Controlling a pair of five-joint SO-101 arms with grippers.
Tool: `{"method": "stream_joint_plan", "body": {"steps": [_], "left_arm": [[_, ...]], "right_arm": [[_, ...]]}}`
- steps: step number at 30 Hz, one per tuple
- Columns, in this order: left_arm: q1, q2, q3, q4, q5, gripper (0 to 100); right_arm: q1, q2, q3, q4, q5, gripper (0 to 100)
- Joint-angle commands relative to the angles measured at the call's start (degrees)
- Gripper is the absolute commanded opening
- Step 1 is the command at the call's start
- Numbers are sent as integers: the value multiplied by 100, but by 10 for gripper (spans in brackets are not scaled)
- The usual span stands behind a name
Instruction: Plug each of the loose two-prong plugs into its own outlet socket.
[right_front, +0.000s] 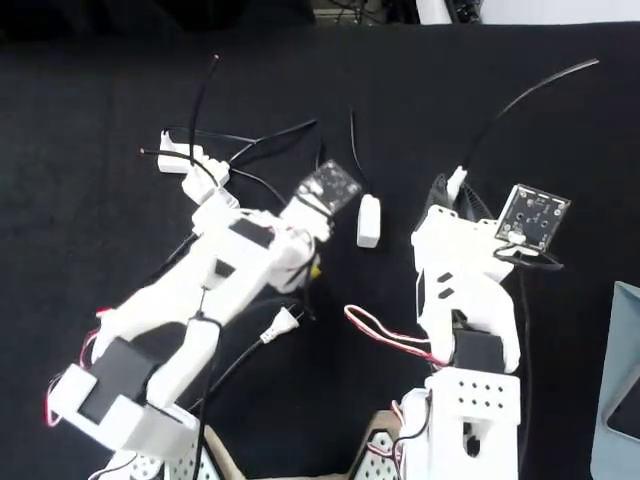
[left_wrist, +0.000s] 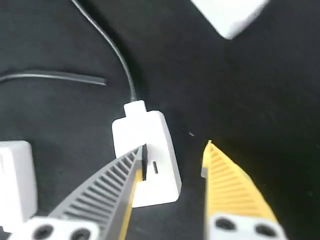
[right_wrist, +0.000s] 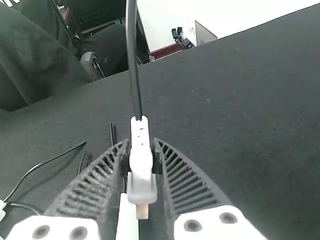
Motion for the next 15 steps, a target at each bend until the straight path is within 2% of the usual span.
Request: {"method": "stream_joint_plan", "body": {"steps": [1, 15], "left_arm": [[-444, 290, -312, -70, -97, 184], [-453, 290, -532, 615, -62, 159]], "right_arm": [[53, -48, -48, -141, -35, 11], [53, -48, -48, -141, -35, 11]]}}
